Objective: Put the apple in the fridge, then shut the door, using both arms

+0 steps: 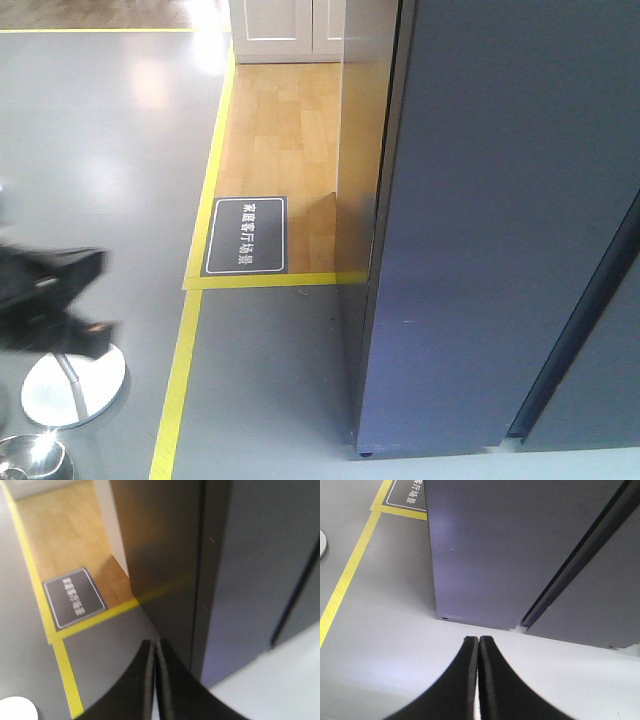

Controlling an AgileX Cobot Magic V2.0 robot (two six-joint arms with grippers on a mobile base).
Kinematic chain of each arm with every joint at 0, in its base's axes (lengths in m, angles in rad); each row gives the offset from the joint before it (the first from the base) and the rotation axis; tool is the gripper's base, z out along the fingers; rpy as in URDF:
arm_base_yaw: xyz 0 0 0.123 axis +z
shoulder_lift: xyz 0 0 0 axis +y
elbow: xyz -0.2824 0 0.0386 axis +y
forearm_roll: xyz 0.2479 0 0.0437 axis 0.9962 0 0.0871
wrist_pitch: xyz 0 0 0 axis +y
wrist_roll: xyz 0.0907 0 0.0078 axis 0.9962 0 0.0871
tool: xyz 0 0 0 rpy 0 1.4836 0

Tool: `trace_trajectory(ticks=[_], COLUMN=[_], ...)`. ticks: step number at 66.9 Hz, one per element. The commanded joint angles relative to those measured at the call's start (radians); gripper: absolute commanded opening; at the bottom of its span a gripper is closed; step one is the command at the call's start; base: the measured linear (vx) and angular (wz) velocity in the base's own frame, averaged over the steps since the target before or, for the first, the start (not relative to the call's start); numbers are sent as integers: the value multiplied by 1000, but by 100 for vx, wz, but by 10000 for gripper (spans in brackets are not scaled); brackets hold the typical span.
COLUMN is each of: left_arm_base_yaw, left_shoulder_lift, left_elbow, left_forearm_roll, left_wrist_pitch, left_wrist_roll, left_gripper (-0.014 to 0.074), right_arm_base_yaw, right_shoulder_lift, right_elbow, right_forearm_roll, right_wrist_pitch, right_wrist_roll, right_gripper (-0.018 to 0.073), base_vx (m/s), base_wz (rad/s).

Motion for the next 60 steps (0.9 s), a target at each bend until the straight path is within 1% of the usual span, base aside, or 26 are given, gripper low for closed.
trace_trajectory(ticks=[1, 13, 19, 28, 33, 38, 45, 51, 60], left_arm_base_yaw=[86, 231, 287, 341, 359, 374, 401, 411, 411], left_shoulder_lift=[-152, -402, -512, -672, -749, -821, -909, -885, -880], left_elbow=[96, 345, 460, 610, 675, 670, 671, 672, 673], left_forearm_roll=[9, 8, 8, 3, -5, -21, -27, -26, -26], left_wrist_pitch=[-127, -206, -261, -355, -402, -332, -307, -307, -315], left_wrist_roll=[-36, -39, -39, -39, -40, -40, -43, -66, -65], left_gripper=[-6, -6, -6, -6, -6, -6, -6, -6, -6], right_arm_base_yaw=[1, 1, 1, 1, 1, 1, 1, 1, 1], right_shoulder_lift=[3, 3, 3, 3, 3, 3, 3, 3, 3], right_elbow=[-22, -22, -22, -22, -22, -22, -22, -22, -22], right_forearm_roll=[-13, -13, -13, -13, -13, -13, -13, -13, -13], right_wrist_pitch=[-54, -54, -54, -54, -54, -54, -54, -52, -52], right_wrist_roll=[-1, -1, -1, -1, -1, -1, -1, -1, -1], right_gripper=[-3, -3, -3, -3, -3, -3, -3, -3, -3], base_vx=[0, 0, 0, 0, 0, 0, 0, 0, 0], base_wz=[0, 0, 0, 0, 0, 0, 0, 0, 0])
